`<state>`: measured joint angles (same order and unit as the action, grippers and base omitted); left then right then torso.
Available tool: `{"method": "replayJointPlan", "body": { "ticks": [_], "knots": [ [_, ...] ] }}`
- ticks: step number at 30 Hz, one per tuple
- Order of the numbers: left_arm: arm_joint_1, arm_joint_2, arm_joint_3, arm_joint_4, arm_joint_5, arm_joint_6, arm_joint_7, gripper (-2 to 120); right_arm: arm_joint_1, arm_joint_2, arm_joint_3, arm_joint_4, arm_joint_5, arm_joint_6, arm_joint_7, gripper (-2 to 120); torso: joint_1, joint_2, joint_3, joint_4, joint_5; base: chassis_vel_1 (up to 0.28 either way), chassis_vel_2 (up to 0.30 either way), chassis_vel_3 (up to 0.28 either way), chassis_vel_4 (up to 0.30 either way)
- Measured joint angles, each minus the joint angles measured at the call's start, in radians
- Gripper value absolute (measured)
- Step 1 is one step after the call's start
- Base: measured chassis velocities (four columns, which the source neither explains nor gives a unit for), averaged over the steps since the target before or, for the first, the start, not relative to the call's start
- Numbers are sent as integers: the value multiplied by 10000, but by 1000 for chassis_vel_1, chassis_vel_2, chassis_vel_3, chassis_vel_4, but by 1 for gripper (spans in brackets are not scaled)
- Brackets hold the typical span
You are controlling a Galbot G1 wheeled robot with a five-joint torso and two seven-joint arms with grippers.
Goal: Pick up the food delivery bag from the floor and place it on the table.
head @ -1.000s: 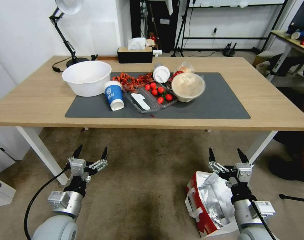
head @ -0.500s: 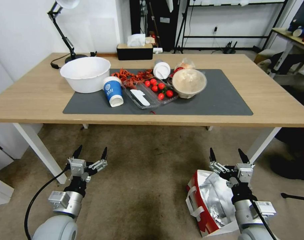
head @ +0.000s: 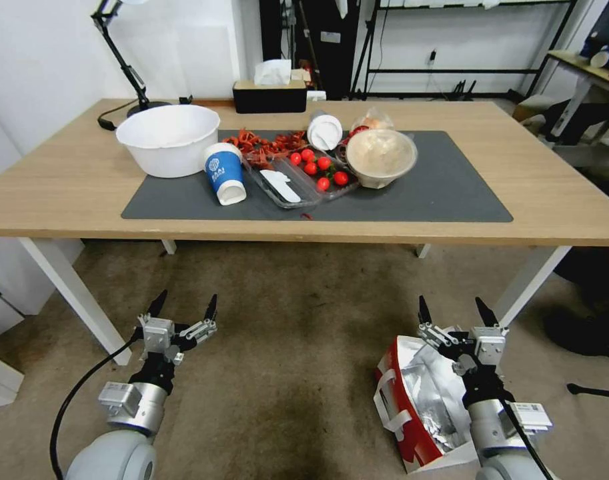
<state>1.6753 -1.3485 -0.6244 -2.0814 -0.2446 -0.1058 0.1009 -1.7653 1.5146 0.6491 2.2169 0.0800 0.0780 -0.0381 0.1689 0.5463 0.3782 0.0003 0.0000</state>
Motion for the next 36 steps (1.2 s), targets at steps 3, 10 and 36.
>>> {"method": "replayJointPlan", "body": {
  "ticks": [3,10,36],
  "knots": [
    [13,5,26,-10,-6,15,23,100,21,-1,24,17,38,-35,0,100,-39,-96,-60,0,0,0,0,0,0],
    [62,89,-85,-145,-108,48,156,100,77,34,0,-128,119,-39,-46,100,-145,-366,-222,0,1,0,0,0,0],
    [-28,-128,42,-120,97,1,304,100,49,44,223,81,181,26,-105,100,-526,-1466,-941,0,-1,0,0,0,0]
  ]
}}
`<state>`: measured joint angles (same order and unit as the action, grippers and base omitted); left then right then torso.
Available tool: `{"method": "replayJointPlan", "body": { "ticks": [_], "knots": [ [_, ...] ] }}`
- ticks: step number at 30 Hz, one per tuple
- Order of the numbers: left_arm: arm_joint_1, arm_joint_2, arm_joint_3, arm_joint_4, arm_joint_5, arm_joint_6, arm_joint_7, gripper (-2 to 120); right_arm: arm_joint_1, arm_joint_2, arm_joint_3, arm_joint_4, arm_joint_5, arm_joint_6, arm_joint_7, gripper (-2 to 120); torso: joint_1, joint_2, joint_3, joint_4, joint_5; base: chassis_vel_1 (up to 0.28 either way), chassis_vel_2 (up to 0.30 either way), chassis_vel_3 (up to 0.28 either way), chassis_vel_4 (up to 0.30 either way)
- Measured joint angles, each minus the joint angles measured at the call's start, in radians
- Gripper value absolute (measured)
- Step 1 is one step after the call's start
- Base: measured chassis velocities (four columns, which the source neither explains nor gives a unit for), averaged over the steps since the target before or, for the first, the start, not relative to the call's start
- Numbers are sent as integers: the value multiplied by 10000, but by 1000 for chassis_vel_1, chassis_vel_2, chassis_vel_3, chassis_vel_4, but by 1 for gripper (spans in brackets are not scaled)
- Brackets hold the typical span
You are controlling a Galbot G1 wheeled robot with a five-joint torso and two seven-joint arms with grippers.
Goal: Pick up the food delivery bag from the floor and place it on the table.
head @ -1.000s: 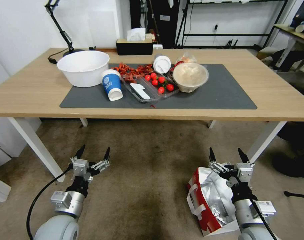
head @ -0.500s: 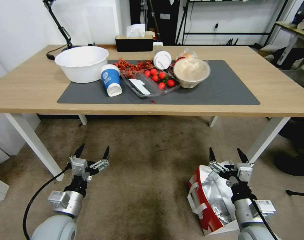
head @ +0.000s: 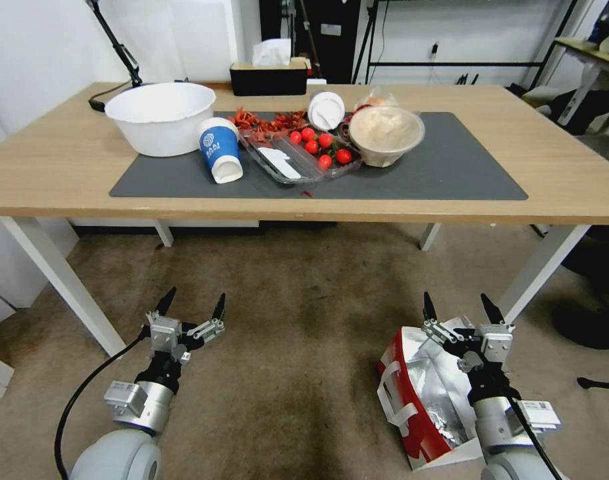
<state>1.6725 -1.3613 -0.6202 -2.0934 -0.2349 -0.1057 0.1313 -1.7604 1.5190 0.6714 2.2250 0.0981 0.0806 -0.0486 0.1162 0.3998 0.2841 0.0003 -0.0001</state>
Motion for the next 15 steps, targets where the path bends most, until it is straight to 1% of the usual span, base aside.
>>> {"method": "replayJointPlan", "body": {
  "ticks": [12,15],
  "knots": [
    [-20,-17,39,51,0,-4,39,100,15,-16,46,-2,35,0,9,100,-147,-431,-283,0,1,0,0,0,0],
    [-25,-17,35,51,0,-4,46,100,18,-13,39,-8,55,0,10,100,-195,-594,-402,0,0,0,0,0,0]
  ]
}}
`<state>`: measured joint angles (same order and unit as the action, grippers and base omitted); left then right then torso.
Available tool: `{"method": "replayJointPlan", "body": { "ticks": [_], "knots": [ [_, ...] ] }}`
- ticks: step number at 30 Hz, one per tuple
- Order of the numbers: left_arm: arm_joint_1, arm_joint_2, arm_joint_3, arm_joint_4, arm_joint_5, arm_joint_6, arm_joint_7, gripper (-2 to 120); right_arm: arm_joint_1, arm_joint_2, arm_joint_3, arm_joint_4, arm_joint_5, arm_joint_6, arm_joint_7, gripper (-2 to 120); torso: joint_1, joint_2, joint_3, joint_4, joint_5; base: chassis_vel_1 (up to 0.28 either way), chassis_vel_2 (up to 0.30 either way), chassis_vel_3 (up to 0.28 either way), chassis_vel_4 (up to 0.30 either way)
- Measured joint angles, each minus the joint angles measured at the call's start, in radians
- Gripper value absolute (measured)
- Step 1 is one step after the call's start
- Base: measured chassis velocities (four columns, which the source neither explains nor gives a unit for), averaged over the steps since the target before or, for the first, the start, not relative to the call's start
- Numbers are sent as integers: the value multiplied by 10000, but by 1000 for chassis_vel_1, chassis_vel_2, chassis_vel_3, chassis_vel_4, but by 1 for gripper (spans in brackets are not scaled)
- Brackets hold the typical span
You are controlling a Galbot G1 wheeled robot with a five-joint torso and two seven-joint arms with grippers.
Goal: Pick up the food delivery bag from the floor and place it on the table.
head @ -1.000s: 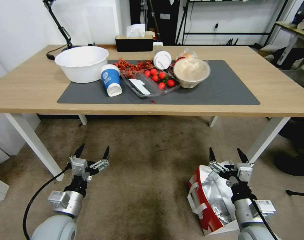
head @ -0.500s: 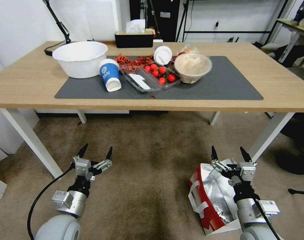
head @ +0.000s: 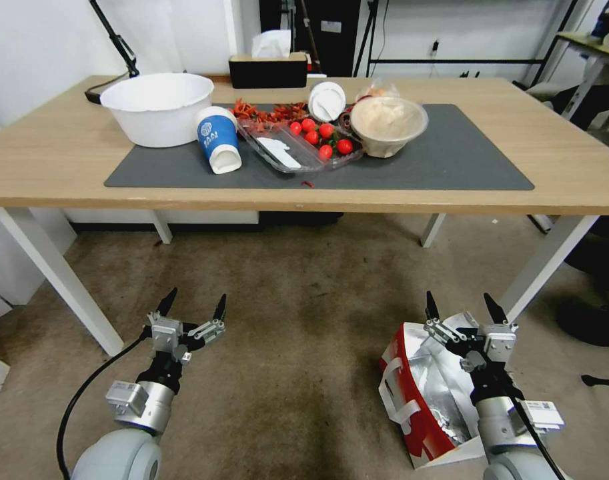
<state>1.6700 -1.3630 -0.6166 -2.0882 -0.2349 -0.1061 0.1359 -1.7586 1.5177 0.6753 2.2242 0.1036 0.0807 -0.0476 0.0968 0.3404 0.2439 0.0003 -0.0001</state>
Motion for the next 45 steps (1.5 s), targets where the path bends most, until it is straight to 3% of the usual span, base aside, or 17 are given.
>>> {"method": "replayJointPlan", "body": {
  "ticks": [45],
  "knots": [
    [-63,-31,252,132,29,-76,14,100,-15,-95,-32,-41,55,-61,2,100,-453,-1728,-1273,0,0,0,0,0,0]
  ]
}}
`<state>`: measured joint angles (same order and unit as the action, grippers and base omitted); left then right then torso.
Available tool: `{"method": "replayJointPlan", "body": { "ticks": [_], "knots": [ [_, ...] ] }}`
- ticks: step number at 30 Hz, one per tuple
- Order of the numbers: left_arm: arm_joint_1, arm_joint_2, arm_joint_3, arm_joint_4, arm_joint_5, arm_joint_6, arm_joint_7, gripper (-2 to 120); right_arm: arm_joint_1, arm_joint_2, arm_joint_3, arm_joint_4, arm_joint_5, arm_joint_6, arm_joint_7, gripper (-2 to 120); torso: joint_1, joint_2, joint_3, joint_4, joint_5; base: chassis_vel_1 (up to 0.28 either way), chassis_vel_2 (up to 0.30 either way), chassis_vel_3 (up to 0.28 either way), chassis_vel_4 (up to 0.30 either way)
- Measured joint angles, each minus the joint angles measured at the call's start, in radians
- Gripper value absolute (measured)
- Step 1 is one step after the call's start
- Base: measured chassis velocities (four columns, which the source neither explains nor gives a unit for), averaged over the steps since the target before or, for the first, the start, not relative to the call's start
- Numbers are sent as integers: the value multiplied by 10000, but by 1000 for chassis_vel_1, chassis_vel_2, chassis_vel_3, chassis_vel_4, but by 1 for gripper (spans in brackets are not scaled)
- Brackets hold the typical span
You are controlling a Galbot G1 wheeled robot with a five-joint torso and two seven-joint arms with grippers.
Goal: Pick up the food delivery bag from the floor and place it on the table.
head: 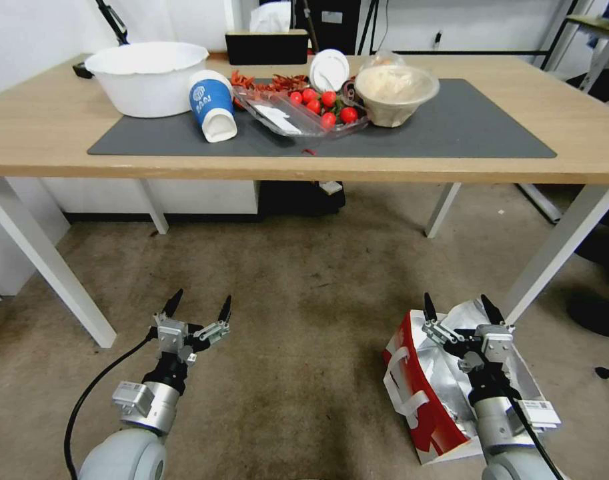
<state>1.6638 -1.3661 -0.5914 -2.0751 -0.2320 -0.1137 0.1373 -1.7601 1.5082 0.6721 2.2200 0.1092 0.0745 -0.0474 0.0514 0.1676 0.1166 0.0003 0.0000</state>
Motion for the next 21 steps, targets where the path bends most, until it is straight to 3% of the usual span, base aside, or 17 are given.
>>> {"method": "replayJointPlan", "body": {
  "ticks": [21],
  "knots": [
    [-89,-59,111,156,37,-54,-38,100,54,-27,32,-44,20,-13,5,100,-120,-830,-709,0,0,0,0,0,0]
  ]
}}
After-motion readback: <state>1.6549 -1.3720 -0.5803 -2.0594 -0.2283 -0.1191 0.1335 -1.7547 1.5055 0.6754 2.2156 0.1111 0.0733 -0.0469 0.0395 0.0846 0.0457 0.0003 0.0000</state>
